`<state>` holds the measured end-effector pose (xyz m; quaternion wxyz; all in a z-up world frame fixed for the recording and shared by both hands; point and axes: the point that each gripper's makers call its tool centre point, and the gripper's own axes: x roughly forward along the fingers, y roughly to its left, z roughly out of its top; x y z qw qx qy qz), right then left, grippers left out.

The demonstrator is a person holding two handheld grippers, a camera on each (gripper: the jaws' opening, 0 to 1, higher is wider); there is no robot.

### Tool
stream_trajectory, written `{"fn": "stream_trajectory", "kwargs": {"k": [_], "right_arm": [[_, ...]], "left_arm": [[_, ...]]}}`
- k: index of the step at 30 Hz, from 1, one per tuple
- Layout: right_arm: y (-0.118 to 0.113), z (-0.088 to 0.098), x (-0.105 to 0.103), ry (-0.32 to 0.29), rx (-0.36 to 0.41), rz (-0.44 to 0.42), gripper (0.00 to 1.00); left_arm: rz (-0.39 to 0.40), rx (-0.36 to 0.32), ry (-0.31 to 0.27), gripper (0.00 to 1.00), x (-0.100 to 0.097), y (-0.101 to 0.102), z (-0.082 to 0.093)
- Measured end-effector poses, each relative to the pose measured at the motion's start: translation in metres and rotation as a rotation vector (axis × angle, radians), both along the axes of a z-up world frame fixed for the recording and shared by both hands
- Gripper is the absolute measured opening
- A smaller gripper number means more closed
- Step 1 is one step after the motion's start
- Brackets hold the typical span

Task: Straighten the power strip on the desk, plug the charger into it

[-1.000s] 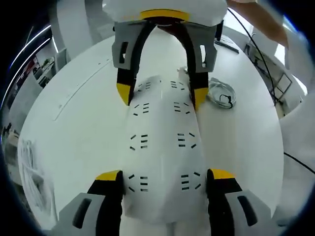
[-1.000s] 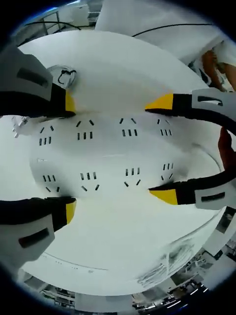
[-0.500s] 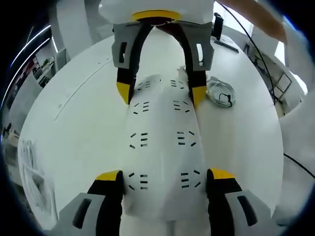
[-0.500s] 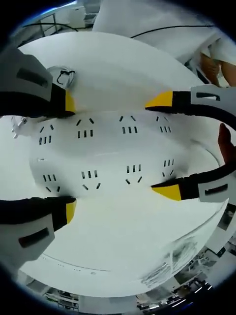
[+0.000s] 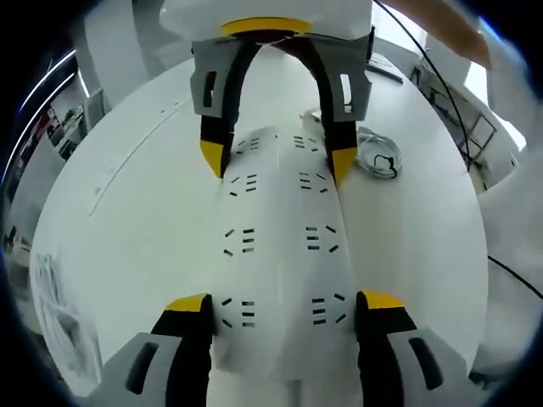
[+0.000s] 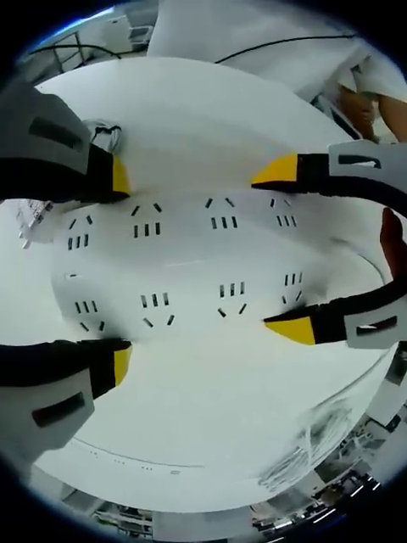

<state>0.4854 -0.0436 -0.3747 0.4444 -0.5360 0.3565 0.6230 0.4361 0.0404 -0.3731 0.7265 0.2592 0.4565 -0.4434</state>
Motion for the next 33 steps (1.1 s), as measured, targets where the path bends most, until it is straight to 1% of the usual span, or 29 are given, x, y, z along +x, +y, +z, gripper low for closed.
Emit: {"fn": "stream_trajectory", "kwargs": {"k": [9, 22, 29, 31, 33], "right_arm": [[-0.003, 0.000, -0.002, -0.002, 0.009, -0.064, 0.65], [-0.006, 0.002, -0.008, -0.006, 0.052, -0.162, 0.65], [-0.005, 0.004, -0.010, -0.019, 0.066, -0.164, 0.65], [-0.006, 0.005, -0.008, -0.022, 0.064, -0.163, 0.65], [-0.006, 0.005, -0.009, -0.031, 0.064, -0.134, 0.64]], "left_arm": [[-0.046, 0.016, 0.006, 0.69, 0.003, 0.001, 0.000], [-0.092, 0.044, 0.016, 0.69, 0.005, 0.002, 0.000], [-0.094, 0.047, 0.017, 0.69, 0.004, 0.002, 0.001], [-0.093, 0.050, 0.019, 0.69, 0.008, 0.004, 0.000], [-0.082, 0.056, 0.021, 0.70, 0.013, 0.005, 0.000]]}}
